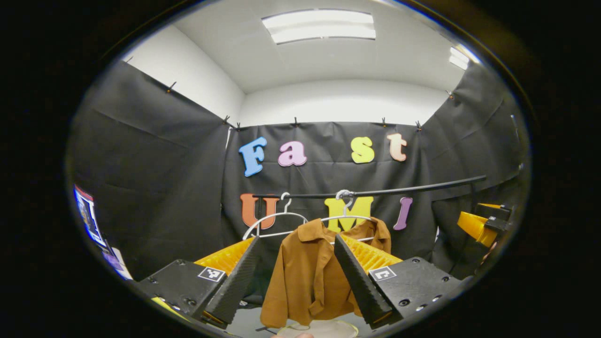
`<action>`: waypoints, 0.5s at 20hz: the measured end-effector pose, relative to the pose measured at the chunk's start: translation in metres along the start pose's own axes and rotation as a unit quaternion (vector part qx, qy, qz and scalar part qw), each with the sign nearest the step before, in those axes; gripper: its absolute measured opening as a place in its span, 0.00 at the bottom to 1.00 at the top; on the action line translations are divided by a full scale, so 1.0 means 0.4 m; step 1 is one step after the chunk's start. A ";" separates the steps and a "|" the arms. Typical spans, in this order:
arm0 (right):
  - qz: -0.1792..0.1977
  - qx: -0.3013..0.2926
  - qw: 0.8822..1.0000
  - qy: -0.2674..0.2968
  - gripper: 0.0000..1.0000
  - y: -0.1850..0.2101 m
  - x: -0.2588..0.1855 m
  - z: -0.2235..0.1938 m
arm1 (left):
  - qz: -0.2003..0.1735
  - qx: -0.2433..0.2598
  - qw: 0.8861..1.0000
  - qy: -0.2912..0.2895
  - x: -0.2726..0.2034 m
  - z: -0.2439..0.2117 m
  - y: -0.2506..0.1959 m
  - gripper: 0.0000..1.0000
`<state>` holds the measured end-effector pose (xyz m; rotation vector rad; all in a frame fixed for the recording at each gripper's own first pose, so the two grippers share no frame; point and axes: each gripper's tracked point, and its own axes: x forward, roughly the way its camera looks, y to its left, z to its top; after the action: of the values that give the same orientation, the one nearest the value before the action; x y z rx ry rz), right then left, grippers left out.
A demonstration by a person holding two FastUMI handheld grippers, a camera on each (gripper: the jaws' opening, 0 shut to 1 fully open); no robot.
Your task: Grasp the clothes on the hanger with both hands and then place them into the laundry hamper below.
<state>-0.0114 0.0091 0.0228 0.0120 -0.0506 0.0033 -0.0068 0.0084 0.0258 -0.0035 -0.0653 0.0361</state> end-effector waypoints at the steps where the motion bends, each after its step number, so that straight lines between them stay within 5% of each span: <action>1: -0.002 0.003 1.000 0.007 1.00 -0.004 0.004 -0.013 | 0.001 -0.001 1.000 0.005 0.002 -0.007 -0.002 1.00; 10: 0.028 0.036 0.995 0.087 1.00 0.006 0.096 -0.167 | -0.018 0.005 0.999 0.044 0.031 -0.090 -0.093 1.00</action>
<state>0.0303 0.0124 -0.0418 0.0827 0.1244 0.0624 0.0092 -0.0282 -0.0091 0.0067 0.0222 0.0003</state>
